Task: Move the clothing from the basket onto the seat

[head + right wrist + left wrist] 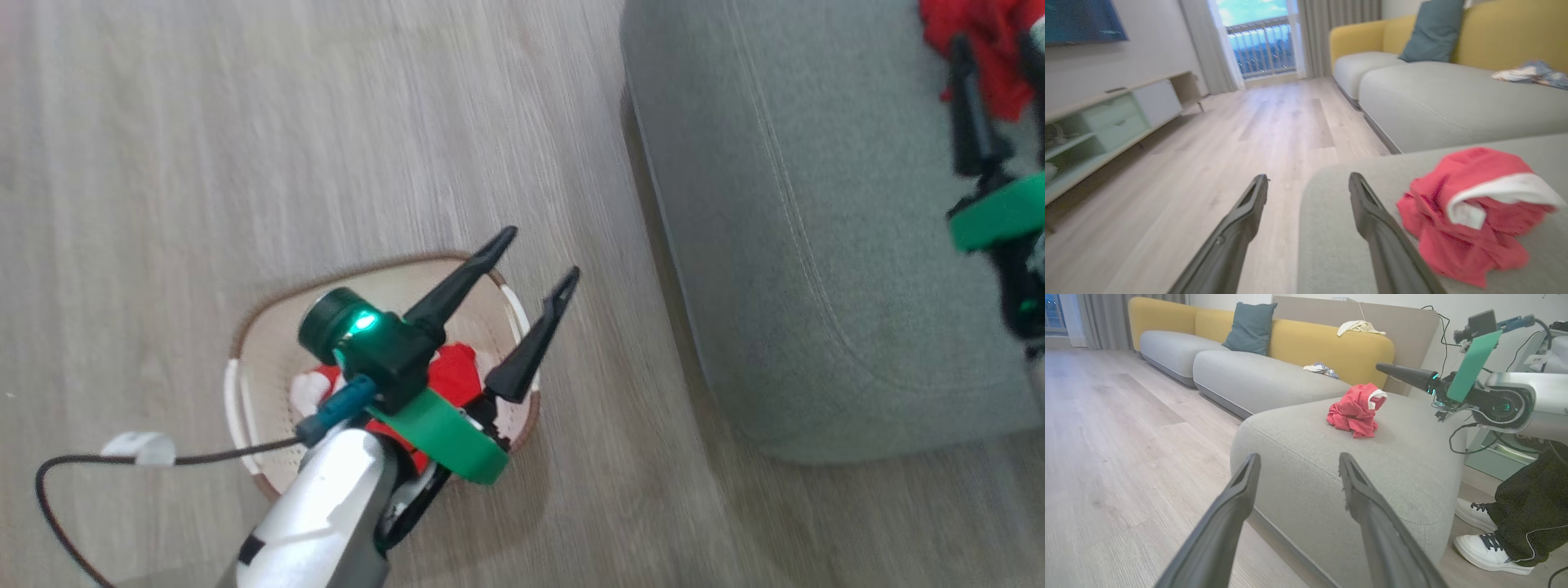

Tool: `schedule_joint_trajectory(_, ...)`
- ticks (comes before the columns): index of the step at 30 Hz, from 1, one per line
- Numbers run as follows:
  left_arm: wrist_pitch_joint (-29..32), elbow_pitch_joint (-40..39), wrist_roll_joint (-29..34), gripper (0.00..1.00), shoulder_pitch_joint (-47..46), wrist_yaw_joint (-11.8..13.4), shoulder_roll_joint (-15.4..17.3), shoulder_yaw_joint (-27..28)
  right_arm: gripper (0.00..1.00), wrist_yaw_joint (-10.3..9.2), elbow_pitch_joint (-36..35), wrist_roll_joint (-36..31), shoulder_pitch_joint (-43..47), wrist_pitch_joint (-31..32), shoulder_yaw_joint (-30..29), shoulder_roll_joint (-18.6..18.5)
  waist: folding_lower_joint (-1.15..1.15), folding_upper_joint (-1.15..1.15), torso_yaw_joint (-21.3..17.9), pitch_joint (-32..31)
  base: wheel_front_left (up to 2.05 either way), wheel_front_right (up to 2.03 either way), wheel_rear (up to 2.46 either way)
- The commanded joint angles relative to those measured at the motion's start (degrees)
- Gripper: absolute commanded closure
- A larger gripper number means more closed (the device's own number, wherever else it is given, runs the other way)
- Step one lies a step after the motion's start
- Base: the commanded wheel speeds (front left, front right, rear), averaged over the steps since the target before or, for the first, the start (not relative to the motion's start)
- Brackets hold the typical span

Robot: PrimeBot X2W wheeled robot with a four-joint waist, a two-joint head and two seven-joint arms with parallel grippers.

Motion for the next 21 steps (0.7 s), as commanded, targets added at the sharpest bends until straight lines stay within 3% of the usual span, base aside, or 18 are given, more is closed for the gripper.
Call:
schedule_joint_trajectory(1,-0.28,-2.24,0.27,0.0,-0.41,-0.07,-0.38,2.35,0.0,-0.01,-2.42,0.43,1.05,-0.71,0.47,-2.17,0.01,-0.01,1.56,-2.42,0.0,0.0,0.0)
schedule_joint_trajectory(6,-0.28,-2.83,2.39,0.0,2.1,0.3,-2.09,10.43,0.0,-0.01,-14.44,2.5,6.86,-0.96,0.11,-1.11,0.01,-0.01,4.12,-5.86,0.0,0.0,0.0)
schedule_joint_trajectory(10,-0.28,-3.78,4.4,0.0,3.64,3.47,-3.03,17.91,0.0,-0.01,-21.89,4.27,12.31,-0.98,-1.32,1.38,0.01,-0.01,5.83,-7.72,0.0,0.0,0.0)
schedule_joint_trajectory(15,-0.28,-4.41,3.86,0.0,5.15,7.83,-3.14,21.81,0.0,-0.01,-26.74,-0.63,18.58,-0.98,-3.63,5.54,0.01,-0.01,7.65,-9.22,0.0,0.0,0.0)
schedule_joint_trajectory(21,-0.28,-3.42,5.36,0.0,7.43,10.02,-3.16,24.41,0.0,-0.01,-28.26,-8.06,25.26,-0.99,-5.06,12.08,0.01,-0.01,9.16,-10.04,0.0,0.0,0.0)
